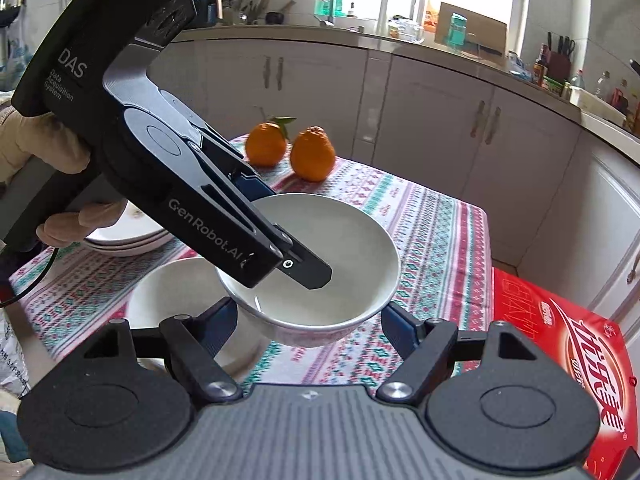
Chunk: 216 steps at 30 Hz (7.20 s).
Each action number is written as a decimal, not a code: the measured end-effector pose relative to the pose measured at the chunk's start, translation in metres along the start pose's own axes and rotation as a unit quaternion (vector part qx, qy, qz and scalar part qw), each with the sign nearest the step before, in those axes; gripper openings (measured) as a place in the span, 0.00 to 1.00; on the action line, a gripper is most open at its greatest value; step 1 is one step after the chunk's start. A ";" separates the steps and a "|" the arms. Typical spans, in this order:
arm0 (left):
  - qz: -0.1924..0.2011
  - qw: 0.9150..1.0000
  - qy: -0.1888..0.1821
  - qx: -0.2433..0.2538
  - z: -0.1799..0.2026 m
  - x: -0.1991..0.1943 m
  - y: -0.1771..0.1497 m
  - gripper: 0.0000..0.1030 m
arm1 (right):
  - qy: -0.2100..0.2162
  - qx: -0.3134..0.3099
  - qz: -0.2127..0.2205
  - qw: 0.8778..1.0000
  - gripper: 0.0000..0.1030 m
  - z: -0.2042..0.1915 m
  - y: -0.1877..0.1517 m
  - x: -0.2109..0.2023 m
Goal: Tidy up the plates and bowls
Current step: 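Carry the nested bowls with the left tool and lower them onto the plate stack, then open the left tool and pull it away from the bowls, then grip the plate-and-bowl stack from opposite sides with both tools, then lift the stack with both tools, carry it across the table and lower it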
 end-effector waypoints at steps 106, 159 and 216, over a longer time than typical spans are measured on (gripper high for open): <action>-0.064 0.992 -0.041 0.102 0.026 0.008 -0.142 0.92 | 0.055 -0.107 -0.143 0.982 1.00 -0.037 -0.066 0.064; -0.016 0.973 -0.130 0.188 0.019 -0.005 -0.124 0.85 | 0.163 -0.226 -0.174 0.945 0.89 -0.052 -0.044 0.074; -0.062 0.994 0.056 0.066 -0.136 -0.104 -0.183 0.83 | 0.269 -0.362 -0.132 0.882 0.87 -0.206 0.065 0.187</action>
Point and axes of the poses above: each gripper's, at about its wrist camera, not at the fingertips, and x roughly the way its jaws point, z to its right, y to its top, the point moved 6 cm from there along x, roughly the way its jaws point, and after that the axes turned 14 degrees about x, right-handed, at the moved point
